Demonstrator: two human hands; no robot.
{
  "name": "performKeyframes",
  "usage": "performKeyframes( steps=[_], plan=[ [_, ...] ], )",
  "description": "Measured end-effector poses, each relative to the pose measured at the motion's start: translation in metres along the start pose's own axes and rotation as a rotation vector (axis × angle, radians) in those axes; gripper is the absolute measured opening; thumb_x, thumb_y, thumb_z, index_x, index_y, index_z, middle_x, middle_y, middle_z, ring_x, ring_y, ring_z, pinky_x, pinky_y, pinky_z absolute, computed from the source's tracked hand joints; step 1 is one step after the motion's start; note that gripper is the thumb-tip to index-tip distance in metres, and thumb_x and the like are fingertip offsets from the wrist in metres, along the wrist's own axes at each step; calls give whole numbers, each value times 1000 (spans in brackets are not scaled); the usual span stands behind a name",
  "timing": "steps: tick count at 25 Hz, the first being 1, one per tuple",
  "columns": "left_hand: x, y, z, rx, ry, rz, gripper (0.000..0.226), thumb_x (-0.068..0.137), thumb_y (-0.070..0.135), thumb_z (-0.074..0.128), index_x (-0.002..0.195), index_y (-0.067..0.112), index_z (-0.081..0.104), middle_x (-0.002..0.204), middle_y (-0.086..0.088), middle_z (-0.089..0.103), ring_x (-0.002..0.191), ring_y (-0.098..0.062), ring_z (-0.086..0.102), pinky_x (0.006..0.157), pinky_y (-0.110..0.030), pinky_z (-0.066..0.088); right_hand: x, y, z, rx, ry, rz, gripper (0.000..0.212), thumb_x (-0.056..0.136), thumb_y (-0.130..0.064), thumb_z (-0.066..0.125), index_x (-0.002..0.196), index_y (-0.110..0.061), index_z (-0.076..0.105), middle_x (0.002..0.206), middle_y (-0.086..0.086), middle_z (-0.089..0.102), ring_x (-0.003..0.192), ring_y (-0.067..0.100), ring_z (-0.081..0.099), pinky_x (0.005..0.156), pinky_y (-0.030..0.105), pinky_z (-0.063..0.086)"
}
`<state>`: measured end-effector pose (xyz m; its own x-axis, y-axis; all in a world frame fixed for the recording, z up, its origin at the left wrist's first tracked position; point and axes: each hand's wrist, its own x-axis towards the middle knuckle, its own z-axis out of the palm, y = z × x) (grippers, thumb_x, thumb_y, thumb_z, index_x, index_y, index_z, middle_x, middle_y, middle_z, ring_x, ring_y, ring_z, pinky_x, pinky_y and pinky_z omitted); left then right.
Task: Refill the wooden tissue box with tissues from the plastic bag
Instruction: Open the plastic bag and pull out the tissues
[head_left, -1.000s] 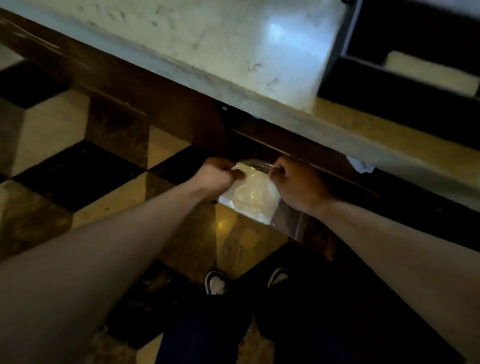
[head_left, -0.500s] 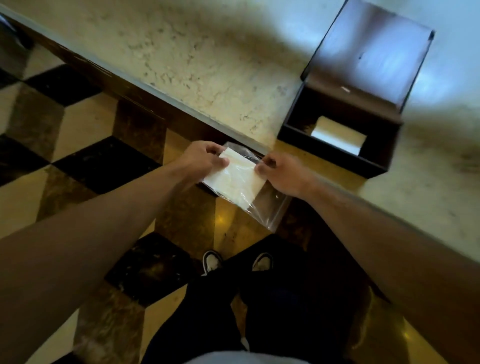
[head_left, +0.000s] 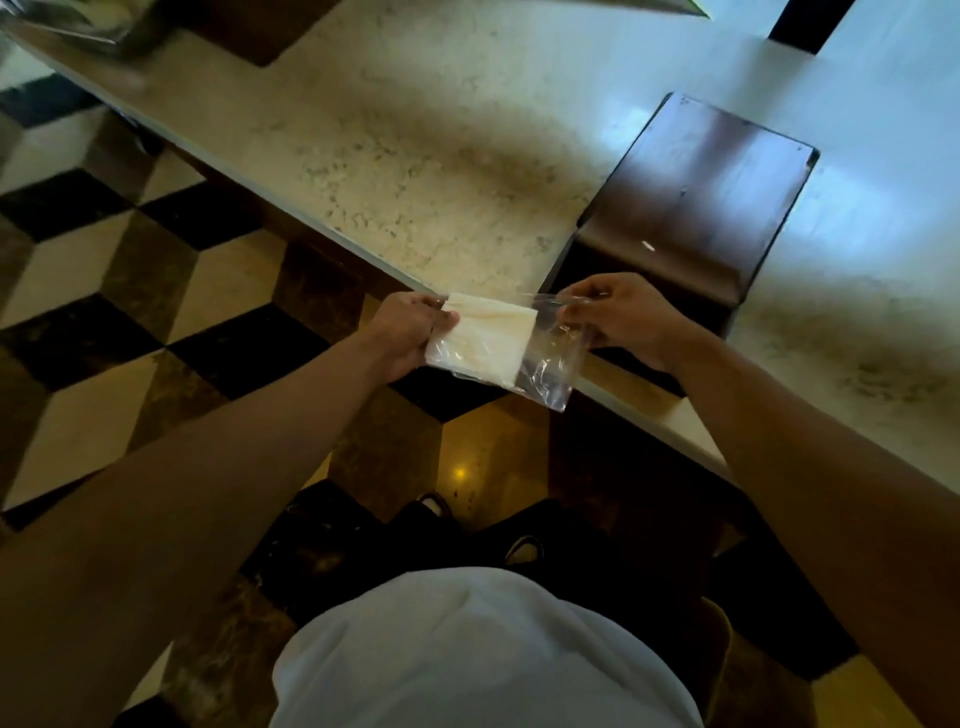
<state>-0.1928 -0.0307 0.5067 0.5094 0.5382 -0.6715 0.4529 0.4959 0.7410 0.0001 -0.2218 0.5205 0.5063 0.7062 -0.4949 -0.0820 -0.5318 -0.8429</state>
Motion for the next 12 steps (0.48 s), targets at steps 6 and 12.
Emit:
performKeyframes(
  steps=[6,12],
  plan=[
    [59,23,10,-73,50,-9,39,88,-7,68,125,0,56,111,-19,65,88,-28,70,69,-42,63,40,-14,-2,612,26,38,43,80,8,74,122,1,65,104,17,75,86,30,75,74,40,60],
    [130,42,17,100,-86,-78,23,88,6,73,109,8,62,112,-19,68,82,-25,71,60,-36,61,86,-44,12,764,189,13,24,85,3,72,109,1,71,96,12,77,91,22,72,84,32,59]
  ],
)
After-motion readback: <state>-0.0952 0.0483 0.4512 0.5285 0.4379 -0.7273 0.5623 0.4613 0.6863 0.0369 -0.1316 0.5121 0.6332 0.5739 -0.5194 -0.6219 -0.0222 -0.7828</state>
